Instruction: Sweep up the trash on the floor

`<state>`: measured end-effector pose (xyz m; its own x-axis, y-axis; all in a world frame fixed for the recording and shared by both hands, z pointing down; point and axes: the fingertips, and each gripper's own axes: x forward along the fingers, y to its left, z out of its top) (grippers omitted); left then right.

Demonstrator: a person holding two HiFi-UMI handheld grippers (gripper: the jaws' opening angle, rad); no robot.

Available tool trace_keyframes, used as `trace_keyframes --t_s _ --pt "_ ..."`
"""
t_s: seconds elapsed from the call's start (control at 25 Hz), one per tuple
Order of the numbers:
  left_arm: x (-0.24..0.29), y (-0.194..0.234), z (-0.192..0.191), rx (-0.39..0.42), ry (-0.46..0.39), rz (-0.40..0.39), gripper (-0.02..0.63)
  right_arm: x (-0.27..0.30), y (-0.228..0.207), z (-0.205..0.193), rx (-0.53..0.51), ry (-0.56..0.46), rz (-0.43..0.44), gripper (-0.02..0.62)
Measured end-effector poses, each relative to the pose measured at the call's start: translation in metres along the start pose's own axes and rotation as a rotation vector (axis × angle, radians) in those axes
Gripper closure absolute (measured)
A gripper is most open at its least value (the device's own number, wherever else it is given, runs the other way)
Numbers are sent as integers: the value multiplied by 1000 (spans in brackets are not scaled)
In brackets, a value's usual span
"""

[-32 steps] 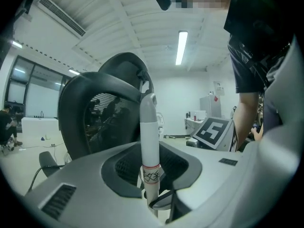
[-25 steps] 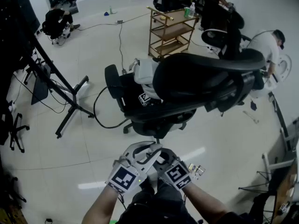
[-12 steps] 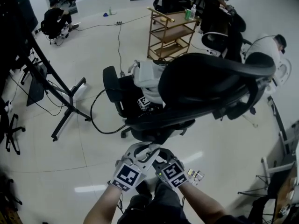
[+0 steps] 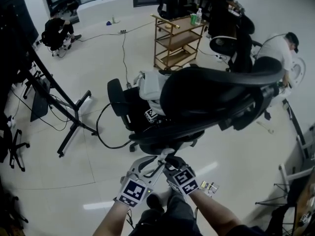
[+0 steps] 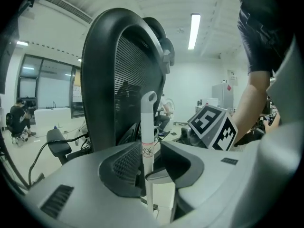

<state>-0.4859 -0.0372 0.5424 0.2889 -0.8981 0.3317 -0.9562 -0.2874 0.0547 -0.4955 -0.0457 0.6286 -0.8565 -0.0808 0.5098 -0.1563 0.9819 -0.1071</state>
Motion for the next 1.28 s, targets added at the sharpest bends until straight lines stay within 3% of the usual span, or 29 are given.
trace_keyframes --t_s 0.12,0.16,0.24,0.28,0.4,0.52,0.84,1.04,1.28 --pt "-3 -1 -5 -2 12 8 471 8 -7 0 17 4 -8 503" --pt "-4 0 -5 -12 10 11 471 11 -10 -1 28 11 -9 471" --pt "-7 2 -5 -34 8 14 471 14 -15 -1 62 36 -18 327" --pt "-7 2 -6 -40 10 13 471 12 -16 -1 81 50 -23 296" --pt "-6 1 -10 -48 17 6 471 6 -16 -6 88 73 -27 299" --pt "0 -1 -12 -40 25 -6 472 5 -30 -9 40 99 -85 374" --pt "19 -7 -16 -49 49 -39 472 -2 -48 5 -20 138 -162 376" --pt "26 -9 -14 -64 42 -50 472 -20 -61 17 133 127 -188 376" --pt "34 -8 -8 -73 29 -49 472 -25 -66 34 96 62 -171 376"
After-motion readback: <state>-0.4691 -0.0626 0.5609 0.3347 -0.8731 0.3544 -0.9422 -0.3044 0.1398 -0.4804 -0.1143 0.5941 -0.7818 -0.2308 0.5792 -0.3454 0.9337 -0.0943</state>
